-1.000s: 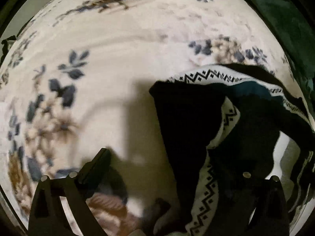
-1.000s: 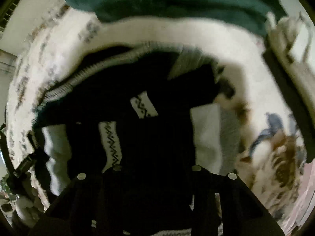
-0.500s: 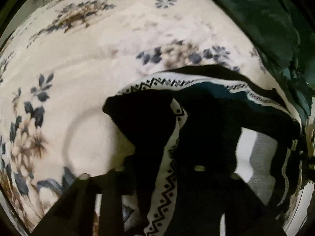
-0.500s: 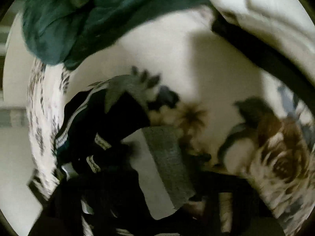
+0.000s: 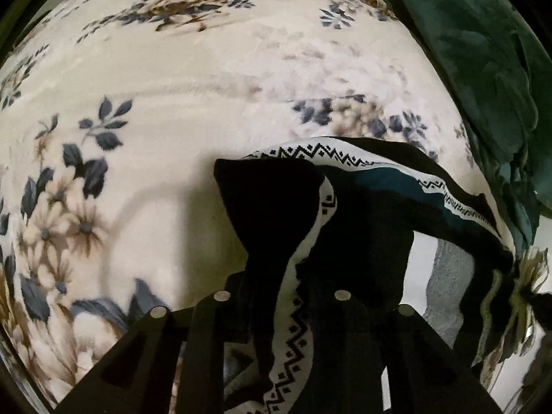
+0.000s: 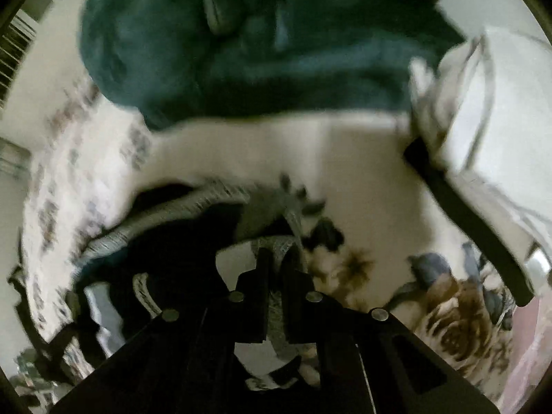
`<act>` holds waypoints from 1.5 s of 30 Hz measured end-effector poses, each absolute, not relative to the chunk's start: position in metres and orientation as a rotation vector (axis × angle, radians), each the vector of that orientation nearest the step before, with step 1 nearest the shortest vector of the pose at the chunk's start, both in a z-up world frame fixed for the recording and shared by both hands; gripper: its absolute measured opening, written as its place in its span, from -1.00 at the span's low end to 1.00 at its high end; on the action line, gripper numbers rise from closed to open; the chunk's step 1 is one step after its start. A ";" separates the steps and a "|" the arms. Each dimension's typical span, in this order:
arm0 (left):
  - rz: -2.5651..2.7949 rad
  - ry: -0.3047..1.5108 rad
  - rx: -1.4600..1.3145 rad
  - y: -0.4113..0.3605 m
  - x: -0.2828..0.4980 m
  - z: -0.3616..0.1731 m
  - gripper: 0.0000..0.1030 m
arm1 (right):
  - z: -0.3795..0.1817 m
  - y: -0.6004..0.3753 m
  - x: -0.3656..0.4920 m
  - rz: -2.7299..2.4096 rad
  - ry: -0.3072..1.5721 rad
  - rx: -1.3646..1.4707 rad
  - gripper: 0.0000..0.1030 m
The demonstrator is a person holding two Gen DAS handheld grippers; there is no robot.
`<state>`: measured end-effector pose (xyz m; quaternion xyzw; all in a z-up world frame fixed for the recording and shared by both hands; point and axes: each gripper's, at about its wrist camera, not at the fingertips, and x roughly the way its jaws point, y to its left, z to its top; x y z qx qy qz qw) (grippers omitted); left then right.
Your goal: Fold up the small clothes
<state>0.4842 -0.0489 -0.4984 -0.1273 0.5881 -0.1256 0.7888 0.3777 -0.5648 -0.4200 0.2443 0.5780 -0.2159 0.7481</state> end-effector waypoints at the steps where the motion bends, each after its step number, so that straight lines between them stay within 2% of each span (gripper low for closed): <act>1: -0.262 1.278 -0.264 -0.051 0.486 -0.499 -0.20 | -0.429 -0.567 0.380 -0.486 1.305 0.531 -0.80; 2: -0.247 1.293 -0.235 -0.052 0.486 -0.497 -0.10 | -0.435 -0.569 0.381 -0.509 1.346 0.528 -0.63; 3: -0.244 1.288 -0.215 -0.052 0.486 -0.494 0.17 | -0.435 -0.570 0.379 -0.519 1.348 0.530 -0.42; 4: -0.241 1.281 -0.203 -0.054 0.487 -0.492 0.53 | -0.430 -0.568 0.375 -0.524 1.330 0.532 -0.29; 5: -0.233 1.267 -0.190 -0.052 0.485 -0.487 0.63 | -0.422 -0.561 0.371 -0.517 1.297 0.521 -0.04; 6: -0.223 1.253 -0.181 -0.050 0.483 -0.482 0.69 | -0.416 -0.554 0.369 -0.500 1.271 0.508 0.11; 8: -0.213 1.229 -0.171 -0.050 0.479 -0.474 0.70 | -0.406 -0.530 0.363 -0.395 1.221 0.492 0.24; 10: -0.215 1.224 -0.157 -0.053 0.476 -0.472 0.84 | -0.414 -0.512 0.363 -0.310 1.248 0.474 0.32; 14: -0.223 1.303 -0.079 -0.070 0.476 -0.500 0.85 | -0.471 -0.502 0.366 -0.357 1.457 0.438 0.32; 15: -0.230 1.320 -0.080 -0.070 0.475 -0.505 0.85 | -0.475 -0.505 0.364 -0.363 1.453 0.472 0.32; 19: -0.256 1.246 -0.093 -0.062 0.460 -0.474 0.85 | -0.435 -0.514 0.345 -0.289 1.340 0.640 0.46; 21: -0.261 1.205 -0.094 -0.061 0.447 -0.449 0.85 | -0.406 -0.516 0.323 -0.283 1.301 0.685 0.63; 26: -0.328 1.158 -0.076 -0.080 0.392 -0.391 0.85 | -0.335 -0.526 0.250 -0.288 1.274 0.678 0.73; 30: -0.401 1.159 0.008 -0.127 0.317 -0.368 0.85 | -0.310 -0.544 0.185 -0.323 1.316 0.659 0.75; 34: -0.525 1.325 -0.015 -0.193 0.231 -0.395 0.85 | -0.310 -0.577 0.132 -0.349 1.400 0.594 0.76; 40: -0.677 1.656 -0.095 -0.306 0.098 -0.454 0.85 | -0.324 -0.627 0.101 -0.339 1.463 0.545 0.76; 45: -0.697 1.726 0.024 -0.375 0.043 -0.489 0.85 | -0.335 -0.652 0.119 -0.308 1.476 0.499 0.76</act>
